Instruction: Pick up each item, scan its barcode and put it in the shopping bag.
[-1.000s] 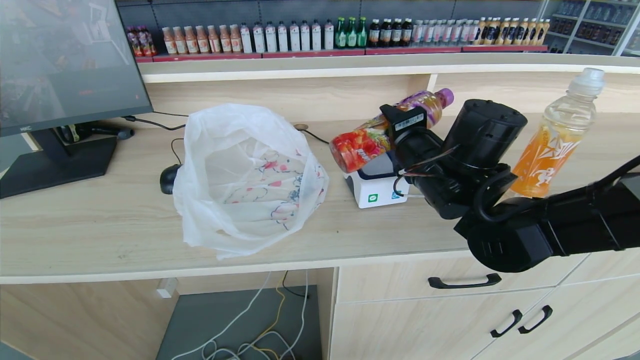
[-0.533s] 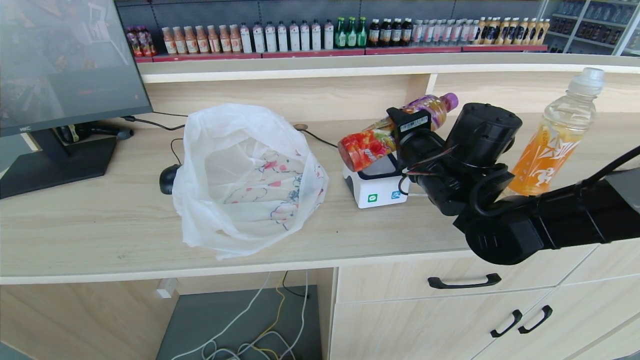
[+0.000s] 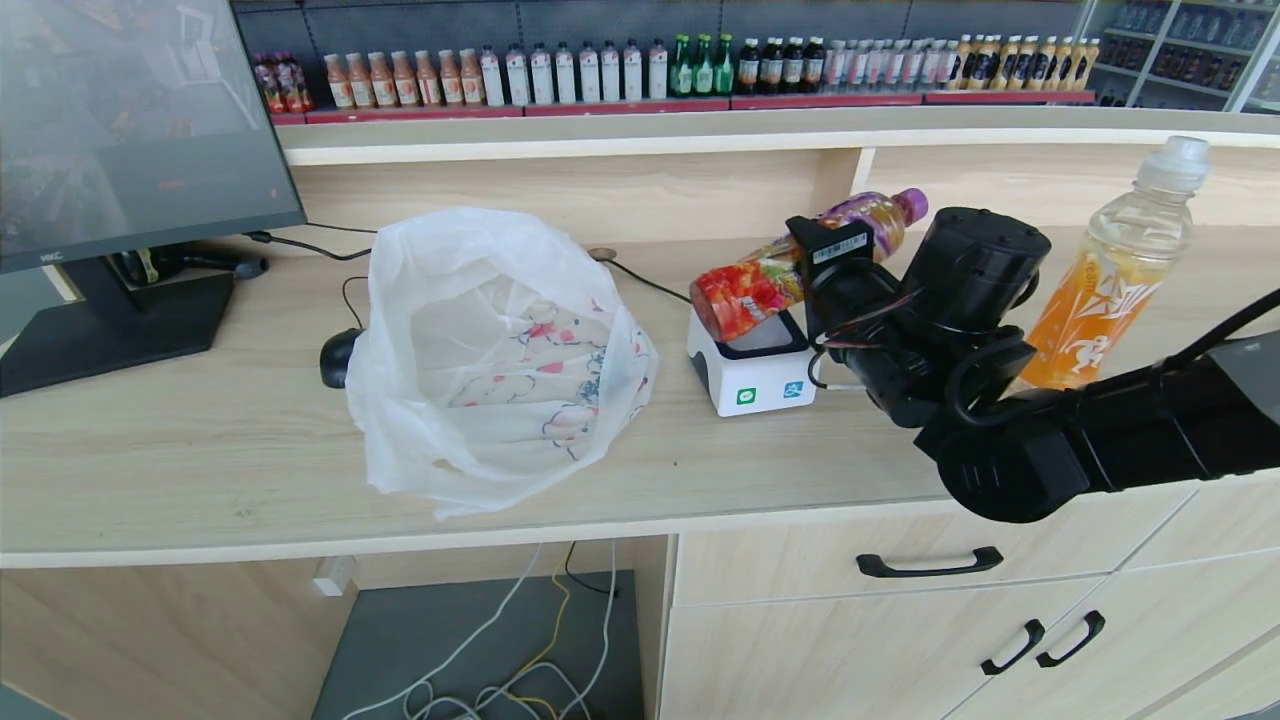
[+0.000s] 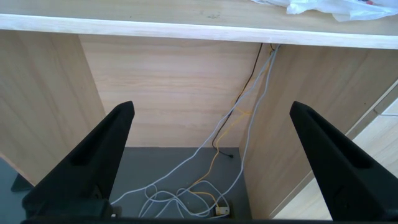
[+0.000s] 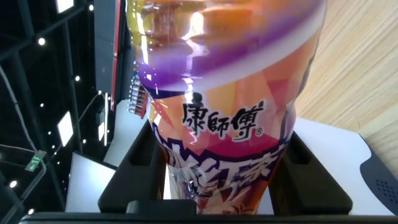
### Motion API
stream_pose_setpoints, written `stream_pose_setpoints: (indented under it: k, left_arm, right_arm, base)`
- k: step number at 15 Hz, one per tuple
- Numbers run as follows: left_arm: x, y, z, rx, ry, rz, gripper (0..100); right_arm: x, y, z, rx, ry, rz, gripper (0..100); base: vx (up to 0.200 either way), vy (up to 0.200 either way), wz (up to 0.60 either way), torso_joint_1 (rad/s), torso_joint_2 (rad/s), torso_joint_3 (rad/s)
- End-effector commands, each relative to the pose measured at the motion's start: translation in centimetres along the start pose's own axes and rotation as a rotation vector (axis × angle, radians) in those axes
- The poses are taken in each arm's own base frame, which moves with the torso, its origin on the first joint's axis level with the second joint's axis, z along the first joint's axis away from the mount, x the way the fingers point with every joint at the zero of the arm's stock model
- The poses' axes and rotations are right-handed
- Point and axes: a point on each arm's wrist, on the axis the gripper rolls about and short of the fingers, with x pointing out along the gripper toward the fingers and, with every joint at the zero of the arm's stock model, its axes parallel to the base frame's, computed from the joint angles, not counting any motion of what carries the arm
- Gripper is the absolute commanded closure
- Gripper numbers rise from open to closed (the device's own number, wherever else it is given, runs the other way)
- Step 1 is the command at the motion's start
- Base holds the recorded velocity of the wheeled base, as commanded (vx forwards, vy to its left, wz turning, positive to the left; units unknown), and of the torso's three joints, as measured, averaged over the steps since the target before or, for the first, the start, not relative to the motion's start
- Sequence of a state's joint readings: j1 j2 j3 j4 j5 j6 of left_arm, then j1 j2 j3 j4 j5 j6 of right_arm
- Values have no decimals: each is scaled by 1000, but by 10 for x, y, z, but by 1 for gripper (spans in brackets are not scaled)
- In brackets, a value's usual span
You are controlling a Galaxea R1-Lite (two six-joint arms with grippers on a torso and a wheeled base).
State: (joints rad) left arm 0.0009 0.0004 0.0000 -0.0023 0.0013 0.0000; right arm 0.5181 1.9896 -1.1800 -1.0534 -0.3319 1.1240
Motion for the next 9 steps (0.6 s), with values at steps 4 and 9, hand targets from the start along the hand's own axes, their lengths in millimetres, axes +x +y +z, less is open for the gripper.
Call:
stream_pose_setpoints:
  k: [4,9]
  left_arm:
    - [0,0,0,0,-1,1,0]
    - [0,0,0,0,-1,1,0]
  right_arm:
    - [0,2,1,1,-1,8,100]
    - [-3,17,9,-2,-6,49,100]
  base:
    - [0,0,0,0,0,0]
    - [0,0,0,0,0,0]
